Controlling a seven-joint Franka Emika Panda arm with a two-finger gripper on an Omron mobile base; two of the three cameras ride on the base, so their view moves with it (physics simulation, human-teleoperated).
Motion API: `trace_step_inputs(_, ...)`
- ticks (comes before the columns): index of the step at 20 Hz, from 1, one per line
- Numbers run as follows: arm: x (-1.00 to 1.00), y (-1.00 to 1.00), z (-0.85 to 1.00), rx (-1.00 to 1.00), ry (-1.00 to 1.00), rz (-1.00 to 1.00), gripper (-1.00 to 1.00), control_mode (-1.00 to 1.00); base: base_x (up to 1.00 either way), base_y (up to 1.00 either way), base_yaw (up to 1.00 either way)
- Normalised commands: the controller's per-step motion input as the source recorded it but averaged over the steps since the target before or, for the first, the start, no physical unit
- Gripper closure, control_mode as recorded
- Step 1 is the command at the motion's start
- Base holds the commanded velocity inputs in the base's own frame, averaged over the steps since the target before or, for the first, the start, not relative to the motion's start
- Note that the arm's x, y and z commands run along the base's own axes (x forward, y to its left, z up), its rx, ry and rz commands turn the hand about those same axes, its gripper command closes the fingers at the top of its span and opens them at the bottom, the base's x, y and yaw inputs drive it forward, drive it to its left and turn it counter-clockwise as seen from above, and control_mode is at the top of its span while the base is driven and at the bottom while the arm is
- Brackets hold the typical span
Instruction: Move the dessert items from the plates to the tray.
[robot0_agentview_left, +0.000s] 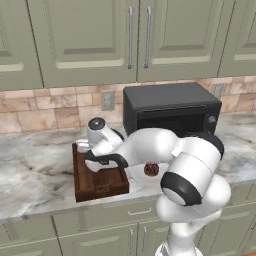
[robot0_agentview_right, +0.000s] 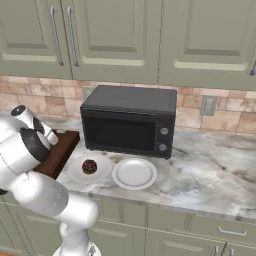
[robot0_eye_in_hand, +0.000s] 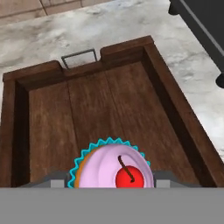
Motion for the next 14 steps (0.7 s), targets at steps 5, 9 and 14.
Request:
trace_step_inputs(5,0.42,0.05,-0.22,0.00,0.00,-0.05,1.00,-1.00,0.00,0.00,0.00)
trace_step_inputs(9,0.35,0.06,-0.29,0.00,0.00,-0.05,1.00,-1.00,0.00,0.00,0.00)
trace_step_inputs(14,0.35,0.25,-0.31,-0.01,0.01,-0.04,1.00,-1.00,0.00,0.00,0.00)
